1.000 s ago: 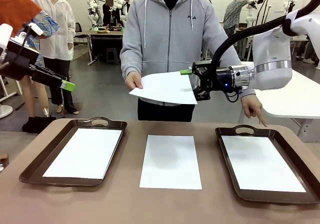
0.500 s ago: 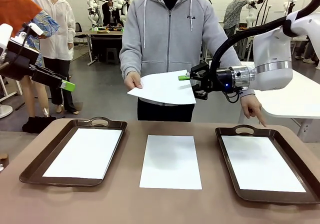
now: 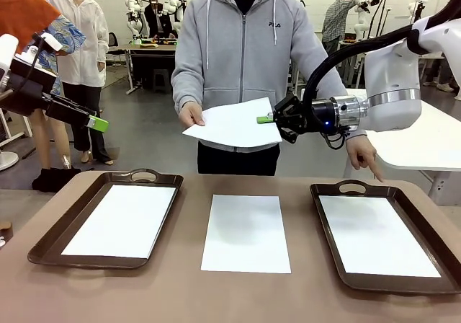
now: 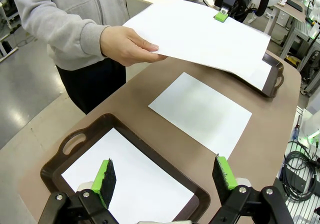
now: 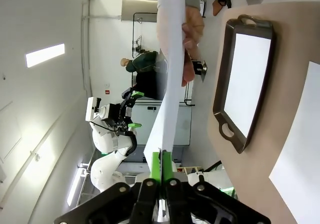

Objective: Sort the A4 documents.
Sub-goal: Receive the A4 Paper.

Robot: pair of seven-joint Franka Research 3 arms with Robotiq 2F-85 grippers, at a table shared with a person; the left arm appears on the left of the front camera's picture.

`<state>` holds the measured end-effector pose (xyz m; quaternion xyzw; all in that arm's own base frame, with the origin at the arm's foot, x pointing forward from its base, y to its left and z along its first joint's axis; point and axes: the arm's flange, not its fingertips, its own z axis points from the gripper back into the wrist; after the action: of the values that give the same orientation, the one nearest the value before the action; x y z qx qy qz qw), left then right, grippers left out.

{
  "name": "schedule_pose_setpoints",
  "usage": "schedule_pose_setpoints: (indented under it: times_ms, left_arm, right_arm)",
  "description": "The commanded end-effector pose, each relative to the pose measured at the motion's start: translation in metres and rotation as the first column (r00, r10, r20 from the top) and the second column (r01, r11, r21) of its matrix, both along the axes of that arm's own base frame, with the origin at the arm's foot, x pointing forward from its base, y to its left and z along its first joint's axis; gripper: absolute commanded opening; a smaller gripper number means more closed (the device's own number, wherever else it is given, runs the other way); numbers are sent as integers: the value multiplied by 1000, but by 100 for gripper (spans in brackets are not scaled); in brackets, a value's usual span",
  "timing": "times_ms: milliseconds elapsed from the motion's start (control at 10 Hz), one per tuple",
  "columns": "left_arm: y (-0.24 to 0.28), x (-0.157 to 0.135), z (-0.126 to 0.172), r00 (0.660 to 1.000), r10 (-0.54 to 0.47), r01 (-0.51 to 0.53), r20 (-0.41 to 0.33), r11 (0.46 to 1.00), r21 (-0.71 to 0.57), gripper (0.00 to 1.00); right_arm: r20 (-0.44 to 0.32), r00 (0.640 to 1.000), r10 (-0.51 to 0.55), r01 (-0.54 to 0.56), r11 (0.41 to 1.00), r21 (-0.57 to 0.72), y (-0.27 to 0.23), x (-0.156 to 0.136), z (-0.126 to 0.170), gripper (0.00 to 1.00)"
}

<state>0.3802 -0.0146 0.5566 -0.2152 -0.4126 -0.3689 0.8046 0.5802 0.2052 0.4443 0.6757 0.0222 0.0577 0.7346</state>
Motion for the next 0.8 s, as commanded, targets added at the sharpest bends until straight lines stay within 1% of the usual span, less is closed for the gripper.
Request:
schedule_pose_setpoints:
  times_ms: [0, 200, 300, 400, 700]
  left_arm:
    - [0, 0, -1, 1000, -6, 6, 3, 1000, -12, 100]
    - [0, 0, -1, 1000, -6, 6, 3, 1000, -12, 100]
    - [0, 0, -1, 1000, -6, 6, 3, 1000, -12, 100]
    - [0, 0, -1, 1000, -6, 6, 3, 1000, -12, 100]
    - [0, 0, -1, 1000, -6, 6, 3, 1000, -12, 100]
  right_arm:
    - [-32, 999, -13, 14, 999, 37, -1, 4, -1, 0]
    - [-41, 999, -6, 8, 999, 44, -3, 4, -2, 0]
    - [5, 998, 63, -63, 997, 51, -9, 0, -4, 0]
    - [-8, 1000, -1, 1, 1000, 1, -2, 1, -3, 0]
    - [-8, 1000, -1, 1, 1000, 1, -2, 1, -3, 0]
